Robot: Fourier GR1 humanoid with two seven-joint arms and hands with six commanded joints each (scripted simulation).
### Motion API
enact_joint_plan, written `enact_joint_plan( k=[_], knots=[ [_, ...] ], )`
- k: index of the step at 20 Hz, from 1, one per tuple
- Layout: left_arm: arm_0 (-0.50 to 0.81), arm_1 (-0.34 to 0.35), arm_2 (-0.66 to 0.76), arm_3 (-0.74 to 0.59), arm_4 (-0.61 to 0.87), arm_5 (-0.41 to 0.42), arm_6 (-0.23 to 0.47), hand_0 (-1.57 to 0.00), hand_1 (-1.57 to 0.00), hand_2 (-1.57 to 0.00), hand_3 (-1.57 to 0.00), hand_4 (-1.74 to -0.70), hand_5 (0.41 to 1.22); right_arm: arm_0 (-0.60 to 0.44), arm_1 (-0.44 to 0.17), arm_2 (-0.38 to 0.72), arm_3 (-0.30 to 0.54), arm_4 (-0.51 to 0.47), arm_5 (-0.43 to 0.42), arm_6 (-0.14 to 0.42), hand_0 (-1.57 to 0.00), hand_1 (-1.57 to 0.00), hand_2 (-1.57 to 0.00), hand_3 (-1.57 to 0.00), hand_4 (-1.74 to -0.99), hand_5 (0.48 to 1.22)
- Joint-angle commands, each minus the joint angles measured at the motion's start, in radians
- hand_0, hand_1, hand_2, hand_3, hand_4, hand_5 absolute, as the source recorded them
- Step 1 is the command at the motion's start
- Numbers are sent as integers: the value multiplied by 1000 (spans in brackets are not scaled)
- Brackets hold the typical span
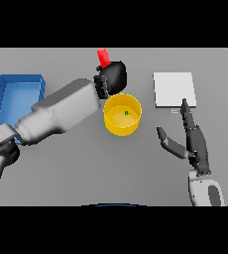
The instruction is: Pick up the red beaker and tilt it to pour out 1 green nut into yellow bowl. Pick up the yellow bowl and place it on the metallic measuring scale.
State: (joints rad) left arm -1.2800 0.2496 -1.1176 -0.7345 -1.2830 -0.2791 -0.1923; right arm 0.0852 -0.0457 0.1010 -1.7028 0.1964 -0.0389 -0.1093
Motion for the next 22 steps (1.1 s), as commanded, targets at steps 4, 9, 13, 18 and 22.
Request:
enact_joint_plan(
  k=[4,9,13,18,22],
  knots=[
    [-84,-17,-42,30,-61,23,-33,-1571,-1571,-1571,-1570,-1733,1221,0,6,4,8,12,-10,-1,1,1,1,1,-1133,575],
    [-277,8,10,120,-68,34,-94,-1571,-1571,-1571,-1571,-1727,1221,-7,2,7,1,24,-13,12,1,1,1,1,-1133,557],
    [-370,81,163,243,9,79,-47,-1571,-1571,-1571,-1571,-1722,1221,-6,4,11,-5,2,6,-6,1,1,1,1,-1117,554],
    [-421,193,534,441,310,-15,87,-1571,-1571,-1571,-1509,-1735,1221,-34,2,13,25,-6,20,-8,1,1,1,1,-1105,578],
    [-347,301,788,557,558,23,126,-1571,-1571,-1571,-1538,-1738,1221,-40,-8,12,40,-3,22,-31,1,1,1,1,-1118,595]
  ],
)
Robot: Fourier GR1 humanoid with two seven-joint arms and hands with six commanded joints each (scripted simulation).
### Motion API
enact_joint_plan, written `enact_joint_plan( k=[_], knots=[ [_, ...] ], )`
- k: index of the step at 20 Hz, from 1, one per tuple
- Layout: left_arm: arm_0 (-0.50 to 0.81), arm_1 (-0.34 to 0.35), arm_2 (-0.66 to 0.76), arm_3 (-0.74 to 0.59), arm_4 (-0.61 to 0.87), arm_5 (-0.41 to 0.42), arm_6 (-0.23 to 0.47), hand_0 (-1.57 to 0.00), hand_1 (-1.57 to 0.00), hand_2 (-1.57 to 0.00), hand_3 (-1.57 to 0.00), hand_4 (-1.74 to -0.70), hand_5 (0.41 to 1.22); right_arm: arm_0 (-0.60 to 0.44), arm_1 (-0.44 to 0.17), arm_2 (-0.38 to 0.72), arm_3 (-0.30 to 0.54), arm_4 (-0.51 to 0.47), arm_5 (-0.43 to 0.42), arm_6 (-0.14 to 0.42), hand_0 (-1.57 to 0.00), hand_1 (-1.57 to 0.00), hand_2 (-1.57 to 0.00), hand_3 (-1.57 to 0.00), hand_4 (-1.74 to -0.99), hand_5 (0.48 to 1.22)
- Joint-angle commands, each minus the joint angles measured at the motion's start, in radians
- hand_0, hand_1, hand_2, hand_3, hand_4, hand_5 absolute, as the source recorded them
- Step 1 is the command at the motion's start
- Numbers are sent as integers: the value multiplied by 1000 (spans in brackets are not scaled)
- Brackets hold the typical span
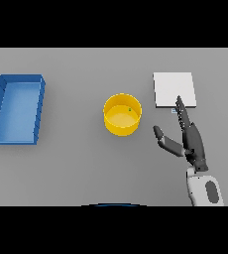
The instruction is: Pick up the red beaker and tilt it to pour out 1 green nut into yellow bowl. Pick up the yellow bowl and place it on the metallic measuring scale.
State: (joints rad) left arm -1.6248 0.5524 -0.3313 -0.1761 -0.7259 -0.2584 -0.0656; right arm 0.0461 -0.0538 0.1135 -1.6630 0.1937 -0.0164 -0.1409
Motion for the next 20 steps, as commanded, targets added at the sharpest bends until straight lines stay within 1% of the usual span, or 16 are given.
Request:
enact_joint_plan(
  k=[1,2,3,4,5,6,7,8,10,12,13,15,16,17,19,20],
  knots=[
    [28,24,39,9,42,25,12,-1571,-1571,-1571,-1545,-1739,1221,-2,-2,0,-2,-5,5,5,1,1,1,1,-1125,601],
    [61,39,75,23,83,51,27,-1571,-1571,-1571,-1550,-1739,1221,-10,-2,4,5,17,-10,16,1,1,1,1,-1127,606],
    [97,40,100,32,115,90,81,-1571,-1571,-1571,-1554,-1740,1221,-1,-9,8,-7,19,-5,11,1,1,1,1,-1132,614],
    [135,42,115,40,139,123,129,-1571,-1571,-1571,-1558,-1740,1221,-13,-6,9,-1,15,0,14,1,1,1,1,-1132,621],
    [176,40,125,33,158,168,152,-1571,-1571,-1571,-1560,-1740,1221,-19,-12,9,3,22,1,27,1,1,1,1,-1138,626],
    [221,50,160,30,202,206,149,-1571,-1571,-1571,-1562,-1740,1221,-21,-14,7,4,18,2,21,1,1,1,1,-1142,628],
    [263,47,186,29,239,242,167,-1571,-1571,-1571,-1564,-1740,1221,-16,-19,8,-3,13,10,27,1,1,1,1,-1134,632],
    [289,51,215,25,276,262,202,-1571,-1571,-1571,-1566,-1741,1221,-19,-23,5,1,8,15,29,1,1,1,1,-1133,640],
    [347,60,257,4,334,296,253,-1571,-1571,-1571,-1567,-1741,1221,-12,-24,9,2,5,23,10,1,1,1,1,-1133,655],
    [437,52,287,-41,388,320,249,-1571,-1571,-1571,-1569,-1741,1221,4,-20,13,-6,5,21,4,1,1,1,1,-1127,664],
    [486,44,293,-73,408,338,249,-1571,-1571,-1571,-1569,-1741,1221,-1,-21,6,7,-4,25,-4,1,1,1,1,-1131,669],
    [601,24,304,-171,458,366,249,-1571,-1571,-1571,-1570,-1741,1221,-8,-27,5,12,11,15,-18,1,1,1,1,-1151,676],
    [655,18,307,-229,480,374,259,-1571,-1571,-1571,-1570,-1741,1221,0,-24,11,8,11,19,-28,1,1,1,1,-1159,677],
    [707,11,305,-286,495,381,284,-1571,-1571,-1571,-1570,-1741,1221,8,-27,11,6,17,15,-24,1,1,1,1,-1166,676],
    [793,6,302,-411,523,386,342,-1571,-1571,-1571,-1571,-1741,1151,11,-18,18,5,21,12,-18,1,1,1,1,-1174,676],
    [837,-2,297,-471,536,394,365,-1571,-1571,-1571,-1571,-1741,1098,0,-21,11,12,15,13,-9,1,1,1,1,-1171,677]
  ],
)
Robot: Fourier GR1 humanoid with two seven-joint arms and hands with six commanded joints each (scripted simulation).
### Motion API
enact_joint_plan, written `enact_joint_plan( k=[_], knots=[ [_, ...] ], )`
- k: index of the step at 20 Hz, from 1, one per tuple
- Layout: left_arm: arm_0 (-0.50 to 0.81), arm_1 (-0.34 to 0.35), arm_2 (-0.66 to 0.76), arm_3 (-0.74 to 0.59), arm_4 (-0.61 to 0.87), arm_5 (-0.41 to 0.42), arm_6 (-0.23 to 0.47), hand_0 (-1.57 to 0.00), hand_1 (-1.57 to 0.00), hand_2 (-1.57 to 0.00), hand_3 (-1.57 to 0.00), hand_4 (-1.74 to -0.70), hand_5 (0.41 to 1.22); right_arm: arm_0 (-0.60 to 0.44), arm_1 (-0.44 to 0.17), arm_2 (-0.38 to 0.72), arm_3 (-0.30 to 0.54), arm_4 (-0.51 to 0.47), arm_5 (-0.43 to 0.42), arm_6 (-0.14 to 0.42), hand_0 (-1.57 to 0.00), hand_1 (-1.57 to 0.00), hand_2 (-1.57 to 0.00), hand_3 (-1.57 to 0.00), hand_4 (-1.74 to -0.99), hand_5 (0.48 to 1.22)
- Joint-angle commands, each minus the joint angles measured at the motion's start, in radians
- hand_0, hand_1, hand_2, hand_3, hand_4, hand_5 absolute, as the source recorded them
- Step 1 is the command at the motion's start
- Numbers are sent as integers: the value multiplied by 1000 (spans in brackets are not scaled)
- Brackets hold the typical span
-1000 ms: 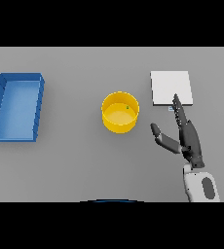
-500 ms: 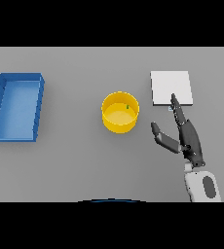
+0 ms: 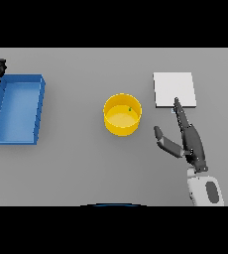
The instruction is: Pick up the red beaker and tilt it to pour out 1 green nut into yellow bowl. Pick up the yellow bowl and place it on the metallic measuring scale.
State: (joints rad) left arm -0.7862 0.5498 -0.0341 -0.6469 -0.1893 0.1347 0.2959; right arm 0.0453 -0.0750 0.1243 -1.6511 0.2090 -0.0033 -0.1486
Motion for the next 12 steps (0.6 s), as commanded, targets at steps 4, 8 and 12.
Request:
enact_joint_plan(
  k=[4,8,12],
  knots=[
    [145,2,-16,-234,38,6,148,-1571,-1571,-1571,-1571,-1655,868,-2,-5,-3,-1,-13,11,-3,1,1,1,1,-1155,669],
    [233,41,-20,-407,126,-141,164,-940,-860,-817,-843,-1126,705,-2,-1,-3,-4,-13,7,7,1,1,1,1,-1149,670],
    [251,72,-50,-436,135,-235,208,-384,-351,-334,-345,-875,644,-2,-2,-8,8,-15,7,-8,1,1,1,1,-1155,669]
  ],
)
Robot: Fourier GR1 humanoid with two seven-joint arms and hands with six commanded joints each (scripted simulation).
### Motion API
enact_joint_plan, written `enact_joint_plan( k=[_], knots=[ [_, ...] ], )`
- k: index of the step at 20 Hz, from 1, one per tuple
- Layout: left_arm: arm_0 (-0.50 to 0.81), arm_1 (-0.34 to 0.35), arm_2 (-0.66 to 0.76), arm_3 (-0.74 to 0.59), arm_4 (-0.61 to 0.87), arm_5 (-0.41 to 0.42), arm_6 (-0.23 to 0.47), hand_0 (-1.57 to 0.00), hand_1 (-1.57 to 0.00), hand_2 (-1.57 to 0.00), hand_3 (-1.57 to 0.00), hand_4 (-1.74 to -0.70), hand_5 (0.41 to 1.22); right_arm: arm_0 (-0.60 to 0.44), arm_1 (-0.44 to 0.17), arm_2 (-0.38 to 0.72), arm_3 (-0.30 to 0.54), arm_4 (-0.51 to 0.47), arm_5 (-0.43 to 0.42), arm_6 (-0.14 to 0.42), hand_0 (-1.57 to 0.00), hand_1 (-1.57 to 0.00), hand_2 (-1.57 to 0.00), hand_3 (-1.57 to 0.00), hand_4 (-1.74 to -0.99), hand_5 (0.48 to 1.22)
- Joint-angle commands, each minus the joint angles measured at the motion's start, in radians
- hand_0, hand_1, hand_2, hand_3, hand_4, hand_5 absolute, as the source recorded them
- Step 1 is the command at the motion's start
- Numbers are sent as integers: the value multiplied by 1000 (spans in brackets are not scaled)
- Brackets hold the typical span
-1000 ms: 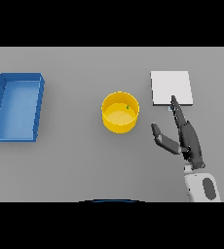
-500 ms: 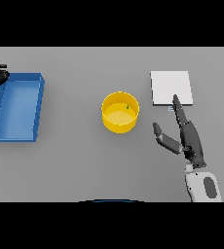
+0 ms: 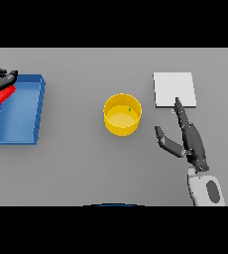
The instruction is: Pick up the red beaker and tilt it to pour out 1 green nut into yellow bowl. Pick up the yellow bowl and place it on the metallic measuring scale.
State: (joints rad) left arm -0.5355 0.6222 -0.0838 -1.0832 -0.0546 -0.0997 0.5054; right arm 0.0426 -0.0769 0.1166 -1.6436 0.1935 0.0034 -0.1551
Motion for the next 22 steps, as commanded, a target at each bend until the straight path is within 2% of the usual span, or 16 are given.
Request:
enact_joint_plan(
  k=[1,5,7,8,9,11,15,19,22],
  knots=[
    [3,7,-11,-4,-12,-6,13,-307,-281,-267,-276,-843,632,-4,0,4,-6,11,-7,6,1,1,1,1,-1155,670],
    [4,4,-43,5,-64,20,6,-125,-115,-109,-112,-794,627,-12,-8,4,-7,30,-19,18,1,1,1,1,-1157,665],
    [-6,0,-40,-2,-67,35,-19,-80,-73,-69,-72,-776,631,-24,-6,10,2,45,-23,53,1,1,1,1,-1144,644],
    [-2,-1,-31,-7,-58,42,-32,-64,-58,-55,-57,-778,633,-27,-13,23,-1,92,-45,90,1,1,1,1,-1131,631],
    [-3,-6,-28,-15,-55,51,-53,-51,-46,-44,-45,-779,635,-34,-21,36,-4,106,-34,84,1,1,1,1,-1115,638],
    [9,-26,-18,-30,-33,61,-76,-32,-29,-28,-29,-786,652,-55,-72,63,-9,125,25,45,1,1,1,1,-1080,662],
    [22,-39,-12,-48,-18,69,-74,-13,-11,-11,-11,-800,673,-183,-205,135,20,275,108,113,1,1,1,1,-1128,637],
    [20,-43,-12,-60,-13,69,-55,-5,-4,-4,-4,-809,688,-334,-280,252,101,443,174,88,1,1,1,1,-1150,630],
    [39,-41,-14,-64,-11,61,-66,-2,-2,-1,-2,-811,689,-412,-321,328,135,517,231,28,1,1,1,1,-1162,637]
  ],
)
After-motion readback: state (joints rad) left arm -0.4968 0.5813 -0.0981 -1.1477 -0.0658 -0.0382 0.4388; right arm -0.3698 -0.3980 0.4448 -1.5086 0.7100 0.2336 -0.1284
